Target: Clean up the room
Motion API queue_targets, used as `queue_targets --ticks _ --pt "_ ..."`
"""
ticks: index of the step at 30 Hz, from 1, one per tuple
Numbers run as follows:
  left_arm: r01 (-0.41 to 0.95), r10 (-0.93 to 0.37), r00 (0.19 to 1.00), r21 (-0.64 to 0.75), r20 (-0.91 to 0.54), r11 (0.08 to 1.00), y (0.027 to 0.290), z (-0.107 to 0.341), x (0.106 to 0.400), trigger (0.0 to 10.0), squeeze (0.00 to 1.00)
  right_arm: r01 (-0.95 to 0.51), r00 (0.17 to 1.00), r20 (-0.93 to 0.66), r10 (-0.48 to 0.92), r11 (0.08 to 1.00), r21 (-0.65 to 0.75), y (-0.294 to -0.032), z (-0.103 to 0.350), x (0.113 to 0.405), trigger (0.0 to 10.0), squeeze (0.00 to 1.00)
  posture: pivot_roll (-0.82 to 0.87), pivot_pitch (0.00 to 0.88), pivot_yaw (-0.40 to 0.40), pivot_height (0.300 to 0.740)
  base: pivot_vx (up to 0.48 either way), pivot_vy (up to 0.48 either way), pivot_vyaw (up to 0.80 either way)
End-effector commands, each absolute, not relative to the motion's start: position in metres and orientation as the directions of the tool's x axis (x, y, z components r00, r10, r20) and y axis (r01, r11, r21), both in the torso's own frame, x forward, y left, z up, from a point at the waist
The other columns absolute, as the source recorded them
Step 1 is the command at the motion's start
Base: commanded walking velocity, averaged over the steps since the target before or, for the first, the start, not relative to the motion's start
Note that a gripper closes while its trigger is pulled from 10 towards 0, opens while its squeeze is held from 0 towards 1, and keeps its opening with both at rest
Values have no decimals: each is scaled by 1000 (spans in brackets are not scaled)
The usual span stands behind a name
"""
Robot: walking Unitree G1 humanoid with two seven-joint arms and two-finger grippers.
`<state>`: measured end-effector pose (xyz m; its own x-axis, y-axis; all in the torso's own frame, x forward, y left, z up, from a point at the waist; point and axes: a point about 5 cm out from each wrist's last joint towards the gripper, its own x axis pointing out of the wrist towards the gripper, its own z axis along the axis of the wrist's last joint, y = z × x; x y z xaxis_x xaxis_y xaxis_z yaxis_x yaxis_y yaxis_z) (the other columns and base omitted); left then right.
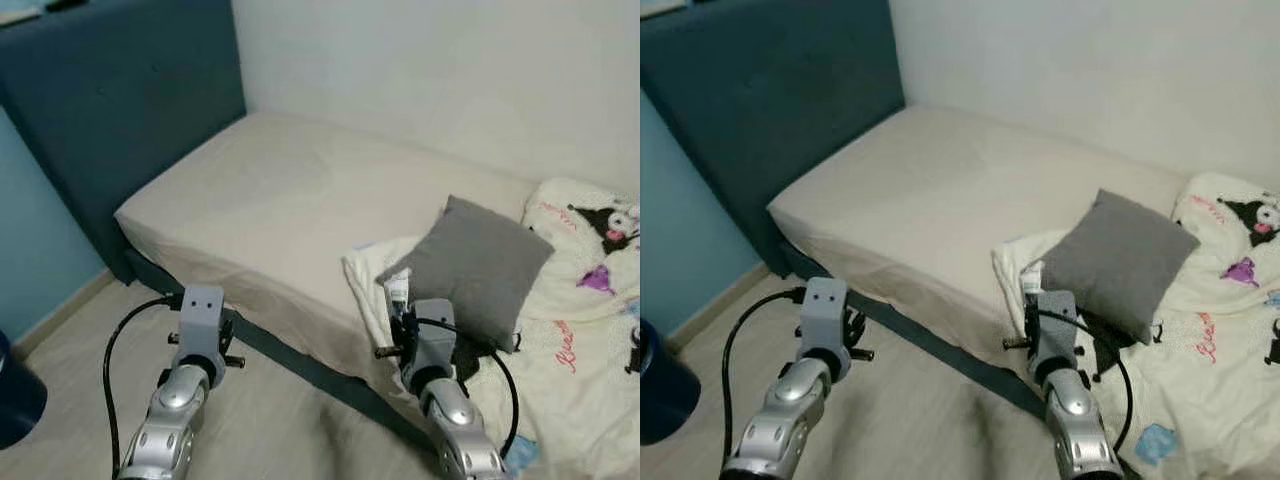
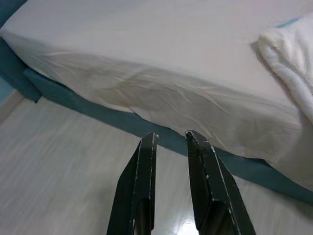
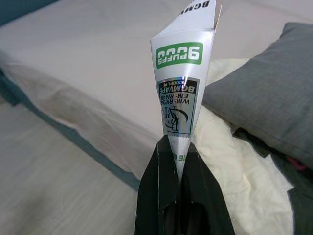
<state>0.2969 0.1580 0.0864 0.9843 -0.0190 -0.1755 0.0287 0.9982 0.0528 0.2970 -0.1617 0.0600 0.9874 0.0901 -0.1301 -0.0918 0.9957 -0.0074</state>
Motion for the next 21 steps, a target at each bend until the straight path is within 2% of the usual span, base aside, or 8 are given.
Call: queue_targets --ticks 1,21 --pt "28 -14 979 61 -205 998 160 80 293 10000 0 -97 985 -143 97 995 10 -157 55 294 10000 0 47 141 -44 740 0 446 0" --pt "36 -21 979 72 -204 997 162 80 293 10000 0 -95 985 -141 97 995 17 -155 53 294 10000 0 56 139 -39 740 0 440 0"
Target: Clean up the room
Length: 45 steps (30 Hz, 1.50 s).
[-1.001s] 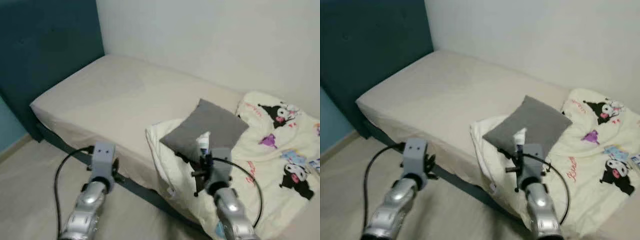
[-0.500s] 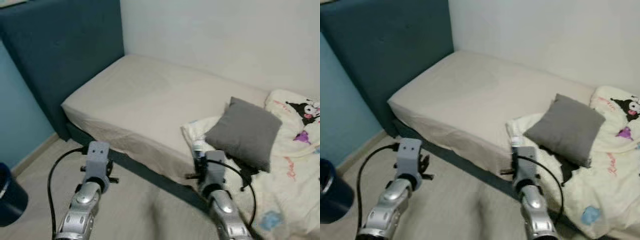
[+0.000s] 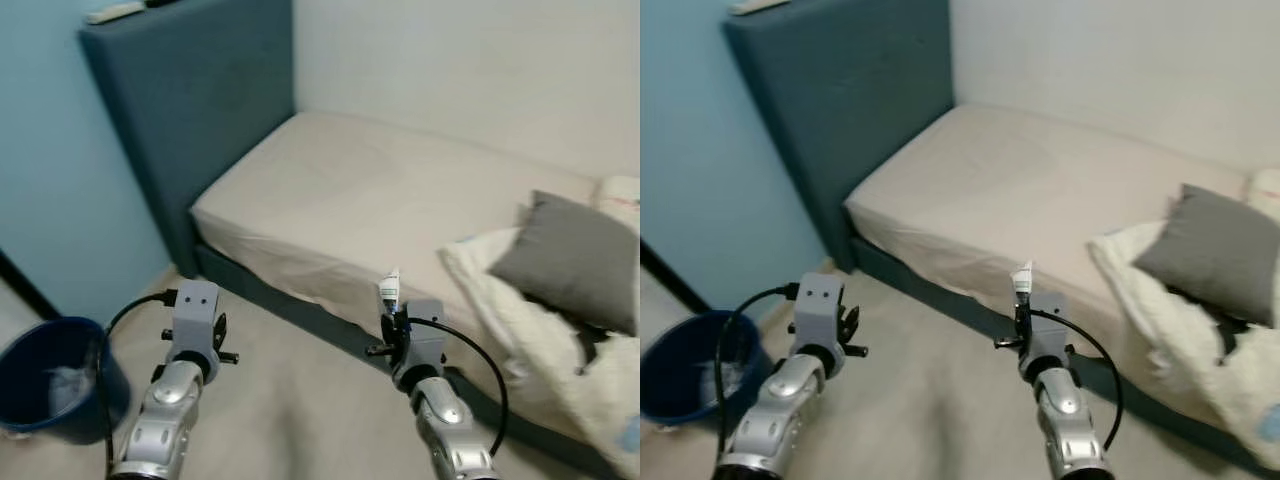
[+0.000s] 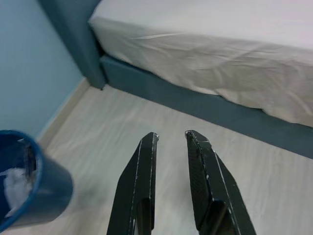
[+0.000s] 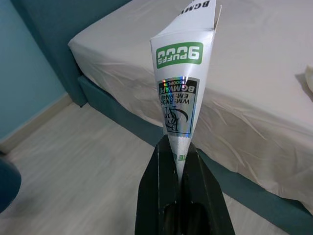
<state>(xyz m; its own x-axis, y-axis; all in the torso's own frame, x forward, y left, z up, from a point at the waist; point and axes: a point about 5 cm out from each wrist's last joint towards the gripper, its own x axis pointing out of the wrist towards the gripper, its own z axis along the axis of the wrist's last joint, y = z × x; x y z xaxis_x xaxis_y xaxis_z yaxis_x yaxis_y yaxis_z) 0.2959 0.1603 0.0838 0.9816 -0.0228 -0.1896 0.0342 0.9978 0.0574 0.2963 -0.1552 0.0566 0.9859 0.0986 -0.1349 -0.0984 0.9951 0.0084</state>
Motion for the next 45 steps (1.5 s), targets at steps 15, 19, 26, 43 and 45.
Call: queue_targets --ticks 15,19,26,43,45 --pt "65 -44 977 93 -210 994 157 82 294 10000 0 -96 986 -138 98 995 19 -154 52 293 10000 0 59 126 -33 740 0 105 0" --pt "69 -47 977 99 -209 993 156 82 294 10000 0 -95 986 -137 97 995 20 -154 52 293 10000 0 58 126 -33 740 0 -480 0" --pt "73 -49 977 105 -209 992 155 81 294 10000 0 -90 986 -139 92 996 19 -155 51 291 10000 0 59 129 -31 740 0 -411 0" --pt "98 -64 966 127 -250 987 154 75 292 10000 0 -84 985 -150 86 996 22 -158 49 290 10000 0 59 141 -31 740 0 0 0" --pt "100 -65 965 127 -252 987 154 74 292 10000 0 -86 984 -154 87 996 19 -158 49 290 10000 0 58 140 -32 740 0 0 0"
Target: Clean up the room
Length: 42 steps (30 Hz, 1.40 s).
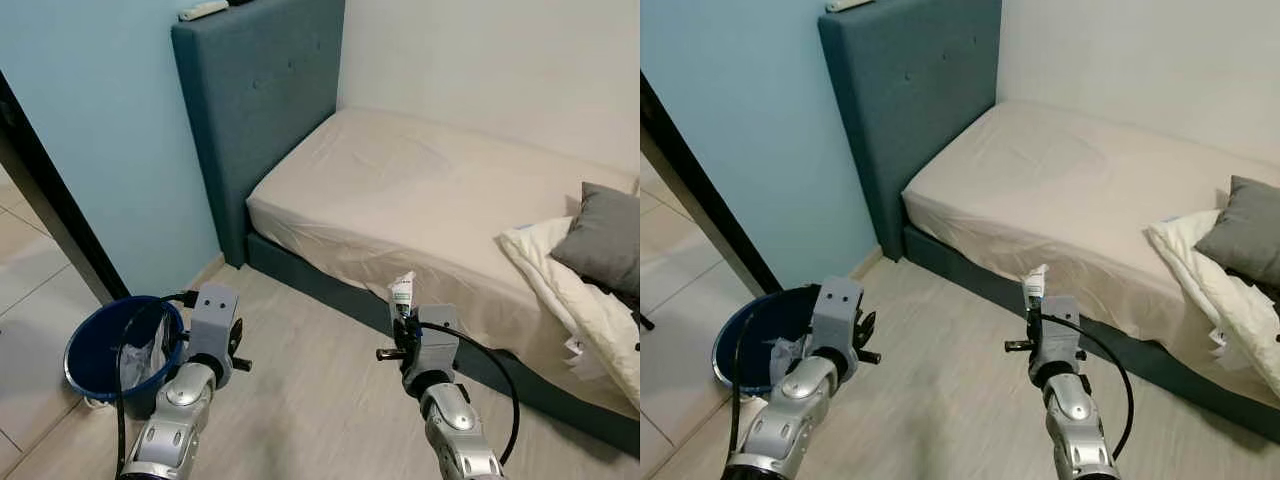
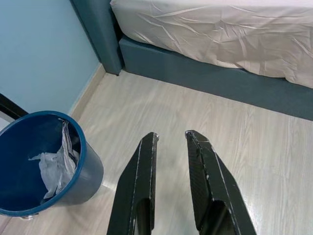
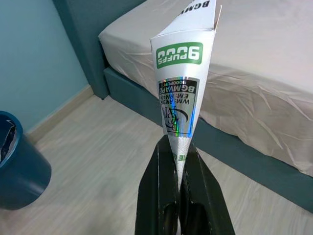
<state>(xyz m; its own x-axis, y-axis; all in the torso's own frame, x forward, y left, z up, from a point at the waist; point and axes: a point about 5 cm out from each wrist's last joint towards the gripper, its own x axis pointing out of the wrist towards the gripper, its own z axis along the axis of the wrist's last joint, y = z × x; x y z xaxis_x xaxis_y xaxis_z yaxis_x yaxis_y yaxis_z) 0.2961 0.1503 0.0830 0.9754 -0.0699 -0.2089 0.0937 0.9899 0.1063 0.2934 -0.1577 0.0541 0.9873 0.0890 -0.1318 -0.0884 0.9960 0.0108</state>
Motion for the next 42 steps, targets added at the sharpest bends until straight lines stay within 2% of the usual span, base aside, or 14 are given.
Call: queue_targets --ticks 1,6,16,42 --pt "101 -66 965 127 -254 987 154 74 292 10000 0 -98 982 -161 98 995 5 -158 49 291 10000 0 57 139 -32 740 0 0 0" --pt "103 -66 964 134 -257 986 153 74 292 10000 0 -115 977 -180 111 993 -11 -156 47 292 10000 0 57 138 -33 740 0 0 370" --pt "62 -21 963 146 -269 987 157 73 293 10000 0 -133 974 -189 127 991 -16 -155 47 294 10000 0 57 138 -38 740 0 0 800" --pt "108 -61 954 148 -294 983 149 72 293 10000 0 -124 974 -193 118 992 -18 -159 48 294 10000 0 54 138 -33 740 0 0 800"
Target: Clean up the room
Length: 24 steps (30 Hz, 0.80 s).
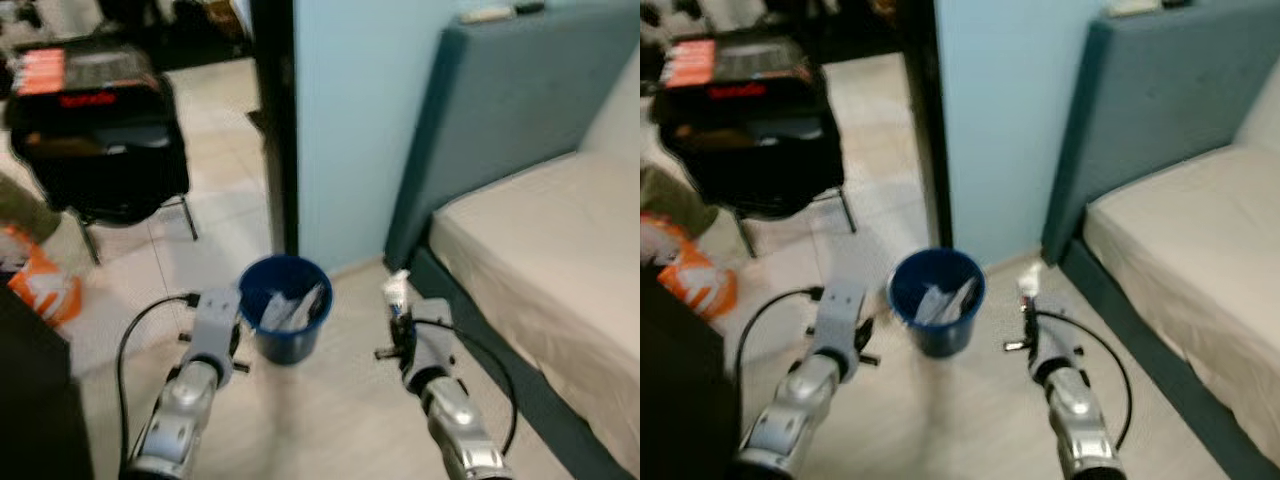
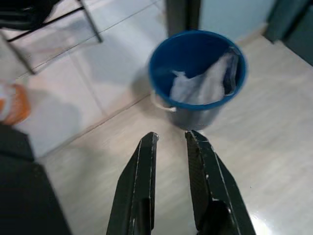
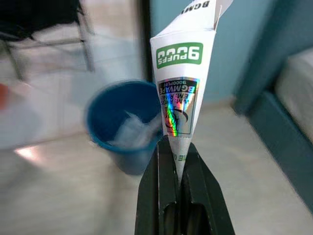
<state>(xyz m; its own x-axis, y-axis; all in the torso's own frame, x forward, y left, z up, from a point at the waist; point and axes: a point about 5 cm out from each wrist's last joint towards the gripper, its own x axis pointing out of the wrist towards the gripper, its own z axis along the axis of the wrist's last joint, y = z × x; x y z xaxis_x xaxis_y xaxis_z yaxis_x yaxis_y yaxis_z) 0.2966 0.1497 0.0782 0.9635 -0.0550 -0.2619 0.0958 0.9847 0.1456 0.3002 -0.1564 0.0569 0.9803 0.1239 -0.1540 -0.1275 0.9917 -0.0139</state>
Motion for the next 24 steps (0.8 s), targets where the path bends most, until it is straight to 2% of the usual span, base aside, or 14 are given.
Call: queue_targets --ticks 1,14,24 --pt "108 -61 954 148 -294 983 149 72 293 10000 0 -124 974 -193 118 992 -18 -159 48 294 10000 0 54 138 -33 740 0 0 800" --pt "146 -89 936 145 -340 979 145 65 292 10000 0 -120 973 -203 114 993 -18 -160 45 292 10000 0 47 130 -28 740 0 0 791" --pt "156 -92 930 156 -355 975 141 63 293 10000 0 -118 965 -237 114 993 -4 -161 40 289 10000 0 42 131 -36 740 0 0 0"
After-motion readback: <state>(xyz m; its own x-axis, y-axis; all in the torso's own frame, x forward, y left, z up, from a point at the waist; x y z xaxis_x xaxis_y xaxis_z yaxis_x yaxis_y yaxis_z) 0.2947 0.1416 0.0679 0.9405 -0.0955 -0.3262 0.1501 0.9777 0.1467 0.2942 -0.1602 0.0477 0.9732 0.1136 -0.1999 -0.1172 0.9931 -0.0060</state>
